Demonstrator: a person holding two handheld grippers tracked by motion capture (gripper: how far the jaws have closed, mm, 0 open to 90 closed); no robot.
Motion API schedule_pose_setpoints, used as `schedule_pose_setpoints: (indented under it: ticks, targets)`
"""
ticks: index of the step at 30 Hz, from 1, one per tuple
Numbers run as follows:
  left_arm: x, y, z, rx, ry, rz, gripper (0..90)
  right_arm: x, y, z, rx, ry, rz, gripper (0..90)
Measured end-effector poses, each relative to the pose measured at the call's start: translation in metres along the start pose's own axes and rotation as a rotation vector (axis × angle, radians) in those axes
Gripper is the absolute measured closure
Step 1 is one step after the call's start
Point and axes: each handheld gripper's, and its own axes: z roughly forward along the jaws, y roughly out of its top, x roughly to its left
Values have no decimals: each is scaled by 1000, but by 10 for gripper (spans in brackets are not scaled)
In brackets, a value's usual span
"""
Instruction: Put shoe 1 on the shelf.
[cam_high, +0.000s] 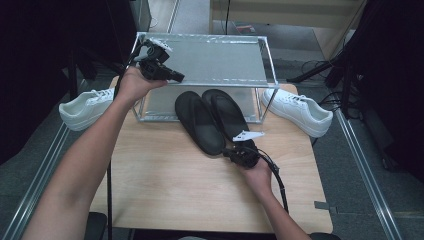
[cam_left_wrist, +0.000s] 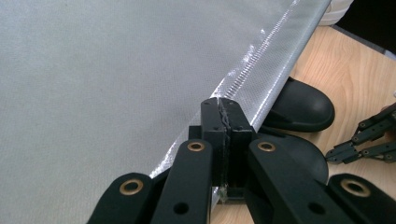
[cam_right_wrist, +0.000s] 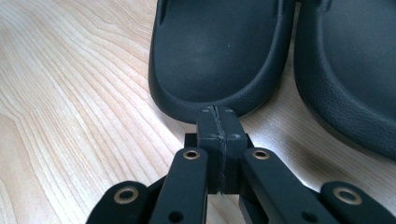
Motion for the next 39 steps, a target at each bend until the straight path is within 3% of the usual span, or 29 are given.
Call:
schedule_pose_setpoints:
  ticks: [15, 24, 39]
  targets:
    - [-1, 1, 1, 16, 15, 14, 900, 5, 4, 7, -12, -10, 8, 900]
    - [0, -1, 2, 7, 12, -3, 900, 10, 10, 15, -17, -10, 14, 900]
    - [-1, 1, 2, 20, 19, -1, 900, 22, 24, 35, -18, -5, -14, 900]
